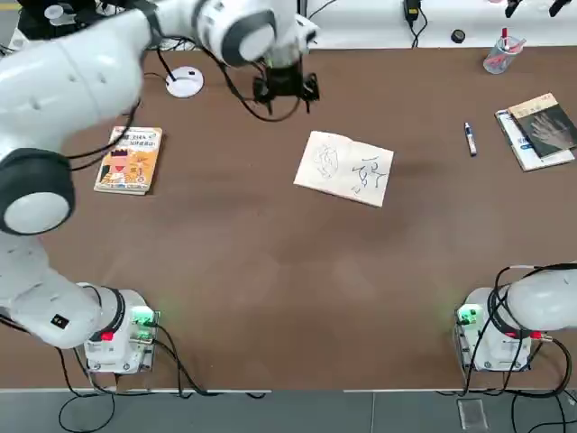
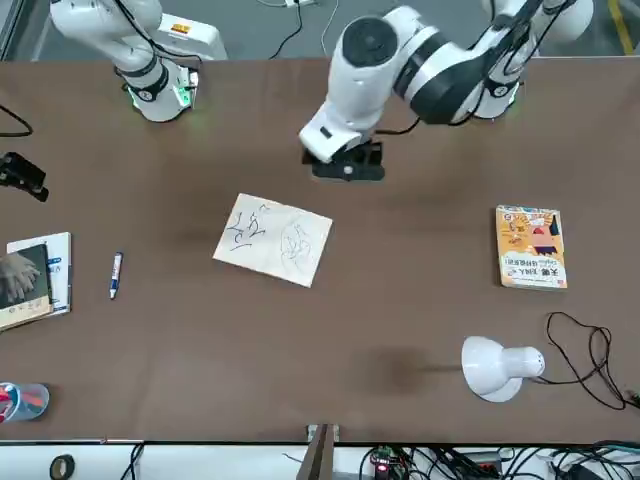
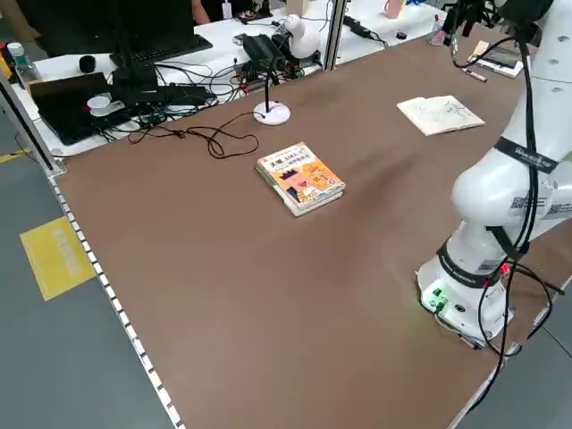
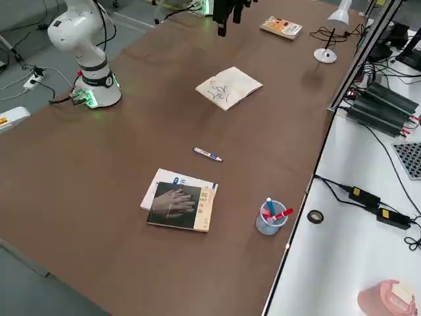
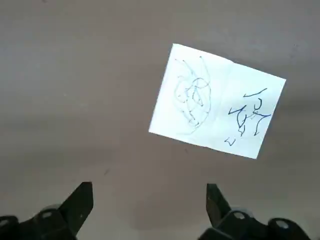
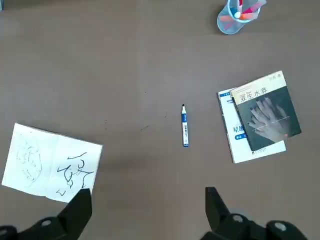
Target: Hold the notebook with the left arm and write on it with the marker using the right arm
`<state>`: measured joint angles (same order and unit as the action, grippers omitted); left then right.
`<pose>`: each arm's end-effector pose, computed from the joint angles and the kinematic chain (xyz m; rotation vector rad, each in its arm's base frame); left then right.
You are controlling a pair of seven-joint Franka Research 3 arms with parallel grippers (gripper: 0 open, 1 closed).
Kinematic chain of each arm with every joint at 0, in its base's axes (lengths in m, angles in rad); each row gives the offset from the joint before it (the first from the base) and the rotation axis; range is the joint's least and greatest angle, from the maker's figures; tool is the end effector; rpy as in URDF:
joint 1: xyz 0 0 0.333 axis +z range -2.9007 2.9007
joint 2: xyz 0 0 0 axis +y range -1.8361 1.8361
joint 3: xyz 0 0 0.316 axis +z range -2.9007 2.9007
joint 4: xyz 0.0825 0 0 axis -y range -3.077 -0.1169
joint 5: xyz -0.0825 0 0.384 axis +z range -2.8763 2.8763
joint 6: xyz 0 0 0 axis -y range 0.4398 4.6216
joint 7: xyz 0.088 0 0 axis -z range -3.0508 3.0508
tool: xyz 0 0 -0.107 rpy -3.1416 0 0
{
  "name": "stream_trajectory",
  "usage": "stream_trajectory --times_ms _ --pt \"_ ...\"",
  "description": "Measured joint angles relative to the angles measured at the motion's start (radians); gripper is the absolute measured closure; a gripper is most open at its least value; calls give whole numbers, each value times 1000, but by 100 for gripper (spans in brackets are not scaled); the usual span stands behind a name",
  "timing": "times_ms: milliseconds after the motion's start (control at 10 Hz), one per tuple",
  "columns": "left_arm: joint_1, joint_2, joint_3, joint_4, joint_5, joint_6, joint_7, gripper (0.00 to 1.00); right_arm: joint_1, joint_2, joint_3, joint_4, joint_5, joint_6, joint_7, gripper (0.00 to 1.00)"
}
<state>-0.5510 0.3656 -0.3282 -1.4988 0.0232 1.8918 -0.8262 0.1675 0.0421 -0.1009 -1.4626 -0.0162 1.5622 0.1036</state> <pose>0.4512 -0.4955 0.4728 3.0443 -0.0562 -0.0598 0.5661 0.0374 0.6513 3.1242 -0.0584 0.0926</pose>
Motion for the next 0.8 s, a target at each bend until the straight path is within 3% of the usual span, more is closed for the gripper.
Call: stream_trajectory --times_ms 800 --pt "-112 198 3 17 149 120 -125 0 0 0 1 -12 1 -2 0 0"
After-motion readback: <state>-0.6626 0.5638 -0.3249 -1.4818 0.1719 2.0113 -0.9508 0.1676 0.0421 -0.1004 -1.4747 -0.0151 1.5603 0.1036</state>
